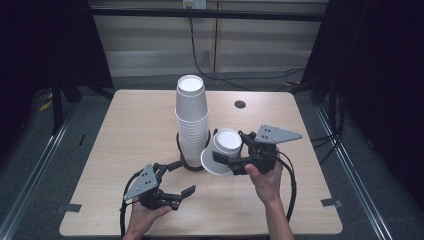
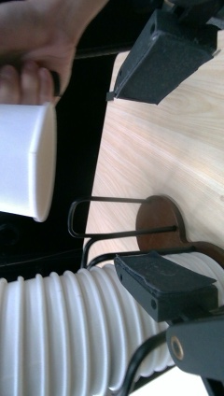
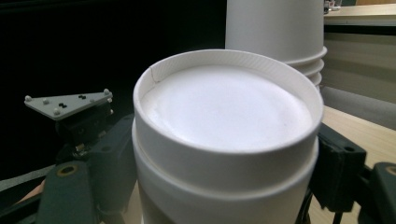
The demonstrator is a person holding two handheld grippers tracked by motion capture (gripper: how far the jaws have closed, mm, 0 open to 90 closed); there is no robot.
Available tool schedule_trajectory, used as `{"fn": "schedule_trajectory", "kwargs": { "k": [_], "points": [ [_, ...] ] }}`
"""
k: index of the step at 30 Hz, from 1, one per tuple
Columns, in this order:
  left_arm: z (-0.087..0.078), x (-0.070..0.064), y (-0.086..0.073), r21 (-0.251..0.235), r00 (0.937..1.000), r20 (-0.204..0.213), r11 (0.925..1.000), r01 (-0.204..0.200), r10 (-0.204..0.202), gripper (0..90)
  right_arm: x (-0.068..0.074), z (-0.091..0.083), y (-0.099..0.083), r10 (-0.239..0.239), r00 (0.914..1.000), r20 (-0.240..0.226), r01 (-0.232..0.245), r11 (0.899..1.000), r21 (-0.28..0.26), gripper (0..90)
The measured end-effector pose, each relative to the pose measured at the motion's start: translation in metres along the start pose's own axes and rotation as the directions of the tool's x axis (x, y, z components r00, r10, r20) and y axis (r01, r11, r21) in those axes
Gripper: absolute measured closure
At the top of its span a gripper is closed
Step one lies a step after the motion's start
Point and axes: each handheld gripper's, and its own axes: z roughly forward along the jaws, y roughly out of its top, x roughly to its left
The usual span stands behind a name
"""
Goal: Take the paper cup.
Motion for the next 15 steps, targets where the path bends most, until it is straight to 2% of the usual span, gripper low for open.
{"fn": "schedule_trajectory", "kwargs": {
  "k": [15],
  "points": [
    [0.007,-0.006,0.006,-0.004,0.9973,0.07,0.9998,-0.021,0.021,15.5,0.013,0.014,-0.027,0.011,0.9986,-0.051,-0.01,1.0,0.019,22.0]
  ]
}}
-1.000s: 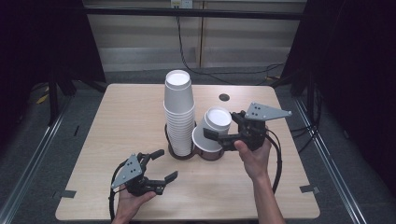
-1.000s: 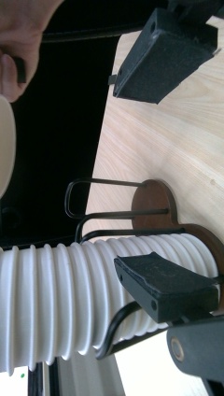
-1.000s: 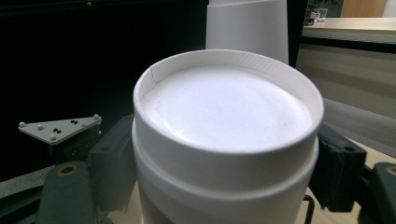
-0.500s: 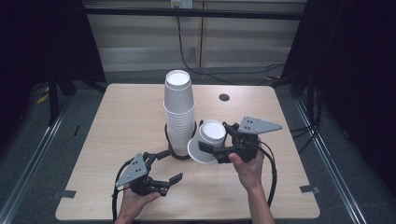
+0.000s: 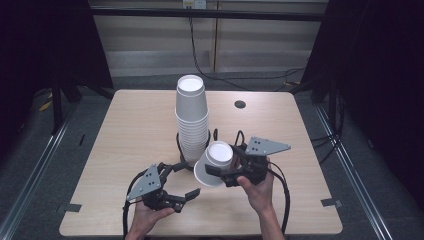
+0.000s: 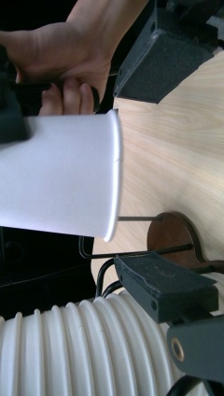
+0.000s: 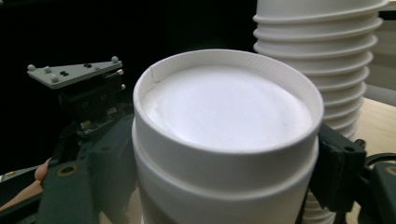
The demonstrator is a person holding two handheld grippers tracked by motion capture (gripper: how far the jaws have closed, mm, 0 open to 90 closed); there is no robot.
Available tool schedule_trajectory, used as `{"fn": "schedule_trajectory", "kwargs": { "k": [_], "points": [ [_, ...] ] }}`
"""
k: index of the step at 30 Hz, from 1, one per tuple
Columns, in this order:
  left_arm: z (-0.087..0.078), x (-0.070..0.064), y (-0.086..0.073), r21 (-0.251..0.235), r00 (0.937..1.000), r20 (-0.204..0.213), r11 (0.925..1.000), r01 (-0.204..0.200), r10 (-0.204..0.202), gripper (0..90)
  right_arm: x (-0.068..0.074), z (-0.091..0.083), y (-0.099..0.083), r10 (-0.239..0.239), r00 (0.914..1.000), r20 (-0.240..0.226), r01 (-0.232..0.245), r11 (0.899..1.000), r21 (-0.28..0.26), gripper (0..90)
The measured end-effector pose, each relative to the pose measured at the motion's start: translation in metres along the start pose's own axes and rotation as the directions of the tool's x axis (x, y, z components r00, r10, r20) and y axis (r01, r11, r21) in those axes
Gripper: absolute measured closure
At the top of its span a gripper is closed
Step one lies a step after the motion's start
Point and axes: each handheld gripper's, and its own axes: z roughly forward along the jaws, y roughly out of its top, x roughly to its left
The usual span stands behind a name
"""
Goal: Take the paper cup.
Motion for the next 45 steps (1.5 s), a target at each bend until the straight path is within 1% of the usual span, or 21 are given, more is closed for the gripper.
{"fn": "schedule_trajectory", "kwargs": {
  "k": [2,6,8,10,14,16,19,20,25,26,29,30,33,34,36,38,39,41,42,43,45],
  "points": [
    [0.001,0.0,-0.002,-0.008,0.9998,0.021,1.0,0.005,-0.005,15.4,0.003,0.001,-0.003,-0.002,1.0,-0.008,0.002,1.0,0.004,22.0],
    [0.004,-0.001,-0.005,-0.015,0.9996,0.026,0.9998,0.014,-0.013,15.4,0.006,0.005,-0.01,0.005,0.9997,-0.024,-0.005,1.0,0.011,22.1],
    [0.007,-0.002,-0.006,-0.007,0.9994,0.033,0.9999,0.009,-0.009,15.2,0.006,0.008,-0.013,0.008,0.9992,-0.04,-0.007,1.0,0.015,22.1],
    [0.009,-0.002,-0.006,0.001,0.9992,0.038,1.0,0.009,-0.009,14.5,0.006,0.01,-0.017,0.008,0.9992,-0.039,-0.007,1.0,0.024,22.2],
    [0.013,-0.003,-0.007,0.01,0.9993,0.037,0.9999,0.004,-0.005,15.4,0.005,0.013,-0.023,0.029,0.9986,-0.044,-0.028,0.999,0.023,22.2],
    [0.017,-0.002,-0.008,0.008,0.9988,0.047,0.9999,0.011,-0.011,14.4,0.005,0.014,-0.024,0.027,0.9985,-0.048,-0.026,0.999,0.022,22.3],
    [0.023,-0.002,-0.009,0.01,0.9983,0.053,0.9996,0.025,-0.026,9.4,0.007,0.015,-0.024,0.031,0.9978,-0.059,-0.03,0.999,0.015,22.3],
    [0.024,-0.002,-0.01,0.01,0.9983,0.054,0.9997,0.021,-0.021,8.7,0.007,0.016,-0.024,0.032,0.9977,-0.06,-0.031,0.999,0.017,22.3],
    [0.032,-0.003,-0.01,0.009,0.9974,0.065,0.9994,0.032,-0.033,8.1,0.01,0.02,-0.025,0.029,0.9968,-0.074,-0.028,0.999,0.02,22.3],
    [0.033,-0.003,-0.009,0.01,0.9971,0.071,0.9996,0.027,-0.028,8.2,0.01,0.021,-0.025,0.031,0.9966,-0.076,-0.029,0.999,0.023,22.3],
    [0.033,-0.003,-0.009,-0.026,0.995,0.087,0.9983,0.053,-0.05,10.8,0.011,0.018,-0.024,0.037,0.9957,-0.085,-0.036,0.999,0.008,22.1],
    [0.033,-0.003,-0.008,-0.024,0.9957,0.082,0.9987,0.045,-0.043,10.9,0.011,0.018,-0.023,0.036,0.9957,-0.085,-0.036,0.999,0.003,22.1],
    [0.035,-0.002,-0.009,-0.024,0.9949,0.088,0.9983,0.053,-0.05,11.4,0.011,0.018,-0.022,0.031,0.9964,-0.079,-0.03,0.999,0.012,21.7],
    [0.035,-0.001,-0.009,-0.029,0.9935,0.1,0.9979,0.057,-0.054,12.1,0.011,0.018,-0.022,0.033,0.9963,-0.079,-0.032,0.999,0.01,21.5],
    [0.035,0.0,-0.008,-0.015,0.9935,0.102,0.9985,0.053,-0.051,13.6,0.01,0.018,-0.023,0.037,0.9965,-0.075,-0.037,0.999,0.006,20.9],
    [0.035,0.001,-0.008,-0.015,0.9917,0.11,0.9975,0.069,-0.067,14.7,0.009,0.018,-0.023,0.042,0.9961,-0.077,-0.042,0.999,0.006,20.1],
    [0.035,0.001,-0.008,-0.014,0.9914,0.112,0.9975,0.07,-0.068,15.2,0.009,0.018,-0.024,0.044,0.9958,-0.08,-0.044,0.999,0.002,19.8],
    [0.034,0.001,-0.007,-0.005,0.9924,0.107,0.9981,0.062,-0.061,15.8,0.01,0.018,-0.024,0.038,0.9963,-0.077,-0.038,0.999,-0.003,19.3],
    [0.034,0.002,-0.007,-0.004,0.9918,0.113,0.9981,0.061,-0.06,16.0,0.01,0.019,-0.024,0.036,0.9966,-0.074,-0.037,0.999,-0.005,18.5],
    [0.034,0.001,-0.007,-0.001,0.9912,0.117,0.9981,0.062,-0.061,16.1,0.01,0.019,-0.024,0.043,0.9962,-0.076,-0.043,0.999,-0.003,17.8],
    [0.033,0.002,-0.006,0.015,0.9924,0.111,0.9986,0.051,-0.052,16.3,0.009,0.019,-0.023,0.048,0.9963,-0.071,-0.049,0.999,-0.009,14.6]
  ]
}}
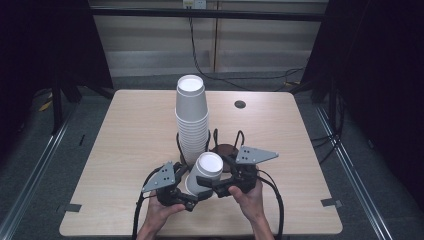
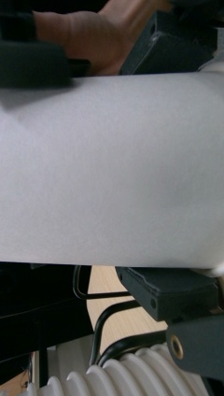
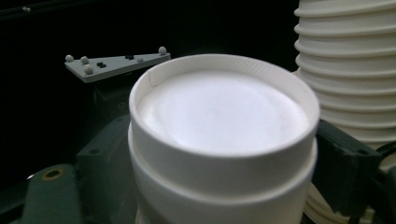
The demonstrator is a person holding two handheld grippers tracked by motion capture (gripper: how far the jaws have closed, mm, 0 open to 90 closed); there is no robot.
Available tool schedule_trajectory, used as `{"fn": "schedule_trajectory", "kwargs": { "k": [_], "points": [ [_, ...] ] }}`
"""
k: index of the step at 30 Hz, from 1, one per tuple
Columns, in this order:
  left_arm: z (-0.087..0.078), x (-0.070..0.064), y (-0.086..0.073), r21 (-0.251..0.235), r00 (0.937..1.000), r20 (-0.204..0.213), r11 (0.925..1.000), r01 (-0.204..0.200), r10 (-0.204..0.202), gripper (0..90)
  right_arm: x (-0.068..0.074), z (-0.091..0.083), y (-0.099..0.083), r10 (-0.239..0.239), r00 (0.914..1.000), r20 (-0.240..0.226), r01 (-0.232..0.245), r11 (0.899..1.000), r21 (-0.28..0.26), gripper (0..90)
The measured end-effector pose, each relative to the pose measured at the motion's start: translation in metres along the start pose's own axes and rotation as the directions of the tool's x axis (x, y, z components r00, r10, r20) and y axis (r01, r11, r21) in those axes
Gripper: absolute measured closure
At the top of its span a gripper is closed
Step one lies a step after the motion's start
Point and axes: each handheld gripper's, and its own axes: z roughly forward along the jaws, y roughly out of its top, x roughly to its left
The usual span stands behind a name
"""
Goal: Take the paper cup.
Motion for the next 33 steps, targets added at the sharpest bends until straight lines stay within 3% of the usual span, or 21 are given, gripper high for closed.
{"fn": "schedule_trajectory", "kwargs": {
  "k": [12,15,18,28,33],
  "points": [
    [-0.015,0.009,-0.001,0.076,0.9979,-0.065,0.9971,-0.003,0.008,16.8,-0.008,-0.008,0.0,0.035,0.9989,-0.031,-0.036,0.999,-0.029,12.9],
    [-0.021,0.012,-0.001,0.097,0.9942,-0.107,0.9952,0.002,0.008,16.8,-0.008,-0.01,-0.002,0.036,0.9989,-0.029,-0.036,0.999,-0.027,12.5],
    [-0.024,0.014,-0.002,0.113,0.9937,-0.112,0.9936,0.005,0.008,16.8,-0.008,-0.012,-0.006,0.026,0.9996,-0.015,-0.026,1.0,-0.017,12.5],
    [-0.031,0.018,0.003,0.199,0.9934,-0.106,0.9797,-0.023,0.045,16.9,-0.011,-0.016,-0.008,-0.003,1.0,0.007,0.002,0.998,0.067,12.8],
    [-0.032,0.018,0.007,0.236,0.9947,-0.079,0.9707,-0.046,0.066,17.0,-0.016,-0.017,-0.01,-0.015,0.9993,0.035,0.01,0.989,0.144,13.0]
  ]
}}
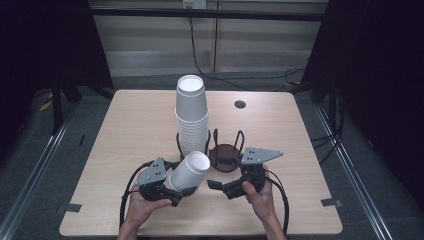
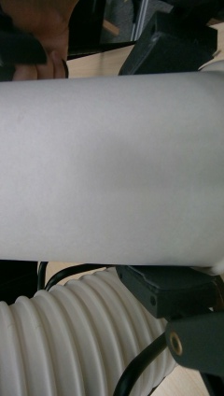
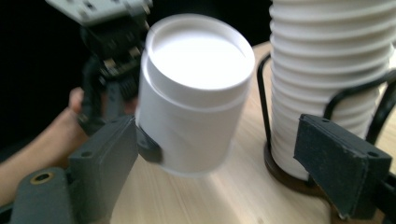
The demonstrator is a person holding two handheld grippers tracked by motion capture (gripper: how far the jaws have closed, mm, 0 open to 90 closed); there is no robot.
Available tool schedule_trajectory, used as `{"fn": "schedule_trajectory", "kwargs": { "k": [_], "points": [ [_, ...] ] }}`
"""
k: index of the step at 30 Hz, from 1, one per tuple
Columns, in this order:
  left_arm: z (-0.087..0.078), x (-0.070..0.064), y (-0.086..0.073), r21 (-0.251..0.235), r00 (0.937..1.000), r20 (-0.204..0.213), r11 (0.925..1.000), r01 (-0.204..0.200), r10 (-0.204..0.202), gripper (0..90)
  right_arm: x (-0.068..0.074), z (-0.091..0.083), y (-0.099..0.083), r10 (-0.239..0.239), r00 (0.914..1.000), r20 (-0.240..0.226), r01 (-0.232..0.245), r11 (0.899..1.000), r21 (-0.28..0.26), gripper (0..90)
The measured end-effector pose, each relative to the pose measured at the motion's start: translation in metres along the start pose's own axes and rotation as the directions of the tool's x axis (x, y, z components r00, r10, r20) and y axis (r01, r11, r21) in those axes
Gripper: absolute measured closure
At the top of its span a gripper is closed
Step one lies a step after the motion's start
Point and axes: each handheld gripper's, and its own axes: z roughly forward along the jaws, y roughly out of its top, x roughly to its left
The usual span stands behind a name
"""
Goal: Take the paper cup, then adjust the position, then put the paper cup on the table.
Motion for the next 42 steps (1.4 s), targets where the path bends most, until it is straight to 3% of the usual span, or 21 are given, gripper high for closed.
{"fn": "schedule_trajectory", "kwargs": {
  "k": [4,6,9,12,16,19,21,24,26,30,32,34,36,39,42],
  "points": [
    [0.0,0.0,-0.001,0.029,0.9999,-0.007,0.9995,-0.012,0.012,17.3,-0.003,0.002,0.0,-0.003,1.0,-0.007,0.004,0.999,0.048,13.1],
    [0.001,0.0,-0.001,0.035,0.9999,-0.005,0.9993,-0.012,0.013,17.3,-0.004,0.005,0.003,-0.009,1.0,-0.001,0.009,0.994,0.106,13.1],
    [0.003,0.001,0.0,0.072,0.9998,0.002,0.9972,-0.022,0.022,17.4,-0.005,0.004,0.006,-0.018,0.9998,-0.012,0.02,0.99,0.139,13.1],
    [0.005,0.001,0.003,0.148,0.9978,0.01,0.9867,-0.067,0.066,17.3,-0.006,0.001,0.009,-0.025,0.9995,-0.017,0.027,0.988,0.153,13.2],
    [0.009,0.004,0.004,0.197,0.9971,0.019,0.9774,-0.076,0.074,17.3,-0.009,0.0,0.007,-0.039,0.9987,-0.031,0.045,0.979,0.201,14.1],
    [0.014,0.003,0.006,0.249,0.9944,0.032,0.9628,-0.106,0.101,17.2,-0.009,0.001,0.003,-0.051,0.9973,-0.054,0.062,0.97,0.236,16.0],
    [0.016,0.003,0.008,0.259,0.9938,0.03,0.9595,-0.111,0.107,17.1,-0.01,0.001,0.002,-0.046,0.9972,-0.059,0.059,0.97,0.237,16.0],
    [0.017,0.003,0.01,0.246,0.9945,0.032,0.9637,-0.105,0.1,17.2,-0.009,0.003,0.0,-0.044,0.9952,-0.087,0.064,0.969,0.238,16.0],
    [0.018,0.002,0.012,0.265,0.9937,0.043,0.9577,-0.111,0.103,17.2,-0.007,0.003,0.001,-0.056,0.9949,-0.084,0.076,0.963,0.257,16.0],
    [0.02,-0.001,0.016,0.343,0.9872,0.049,0.9256,-0.16,0.152,17.3,-0.007,0.003,0.0,-0.06,0.9946,-0.084,0.082,0.954,0.289,16.0],
    [0.019,-0.001,0.016,0.345,0.9875,0.051,0.9251,-0.158,0.149,17.3,-0.006,0.003,-0.001,-0.061,0.9946,-0.084,0.084,0.946,0.313,15.4],
    [0.019,-0.001,0.017,0.359,0.9872,0.058,0.9195,-0.16,0.149,17.3,-0.007,0.003,-0.002,-0.068,0.9944,-0.081,0.091,0.94,0.328,13.1],
    [0.021,-0.001,0.018,0.38,0.9837,0.066,0.9071,-0.18,0.168,17.3,-0.008,0.003,-0.003,-0.065,0.9931,-0.098,0.094,0.938,0.335,13.2],
    [0.024,-0.002,0.019,0.409,0.9813,0.071,0.8922,-0.192,0.179,17.3,-0.007,0.006,-0.004,-0.075,0.9919,-0.103,0.107,0.926,0.362,13.3],
    [0.024,-0.002,0.019,0.407,0.9819,0.069,0.8937,-0.189,0.176,17.0,-0.007,0.01,-0.004,-0.076,0.9905,-0.115,0.115,0.917,0.381,13.4]
  ]
}}
